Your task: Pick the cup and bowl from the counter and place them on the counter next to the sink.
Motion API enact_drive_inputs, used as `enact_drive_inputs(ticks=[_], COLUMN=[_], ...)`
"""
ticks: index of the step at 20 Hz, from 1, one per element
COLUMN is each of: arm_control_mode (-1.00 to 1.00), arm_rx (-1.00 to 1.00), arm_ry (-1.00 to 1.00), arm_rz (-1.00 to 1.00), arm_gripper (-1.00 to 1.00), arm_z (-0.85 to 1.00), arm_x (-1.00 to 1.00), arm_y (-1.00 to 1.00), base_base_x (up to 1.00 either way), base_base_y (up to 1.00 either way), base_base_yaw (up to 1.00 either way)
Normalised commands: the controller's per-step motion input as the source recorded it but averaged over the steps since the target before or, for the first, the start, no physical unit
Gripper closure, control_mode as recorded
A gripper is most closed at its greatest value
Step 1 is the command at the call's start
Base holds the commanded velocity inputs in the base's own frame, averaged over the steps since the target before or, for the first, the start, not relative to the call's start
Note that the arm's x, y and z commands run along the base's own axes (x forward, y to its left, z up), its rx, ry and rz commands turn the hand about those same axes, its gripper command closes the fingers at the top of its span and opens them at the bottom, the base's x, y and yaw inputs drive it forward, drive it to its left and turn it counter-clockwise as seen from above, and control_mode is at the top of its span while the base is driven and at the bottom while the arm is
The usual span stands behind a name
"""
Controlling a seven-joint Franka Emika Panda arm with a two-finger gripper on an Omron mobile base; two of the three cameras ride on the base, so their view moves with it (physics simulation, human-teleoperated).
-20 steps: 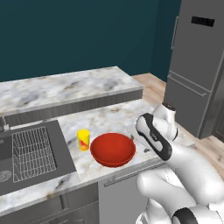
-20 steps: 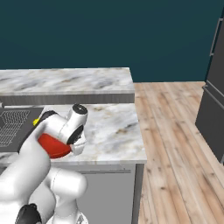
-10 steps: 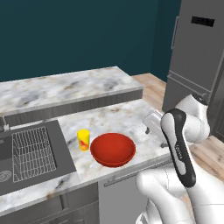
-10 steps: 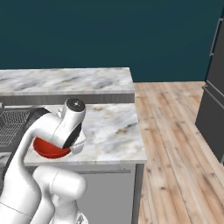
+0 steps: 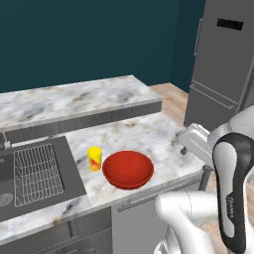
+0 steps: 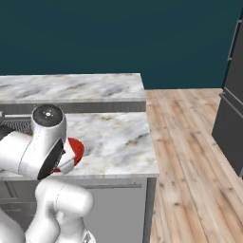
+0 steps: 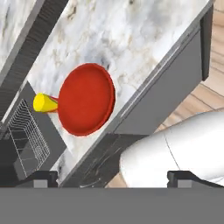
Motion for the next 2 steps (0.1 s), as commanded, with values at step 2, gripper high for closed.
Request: enact_drive_inputs(ticks=[2], arm_control_mode=[-1.0], arm_rx=[-0.09], arm_ry=[-0.17], arm_rz=[0.12], arm_gripper=[-1.0], arm_z=[0.66], arm_x=[-1.0], arm_y=[0.0], base_base_x=[0.0], base_base_y=[0.0], base_base_yaw=[0.0])
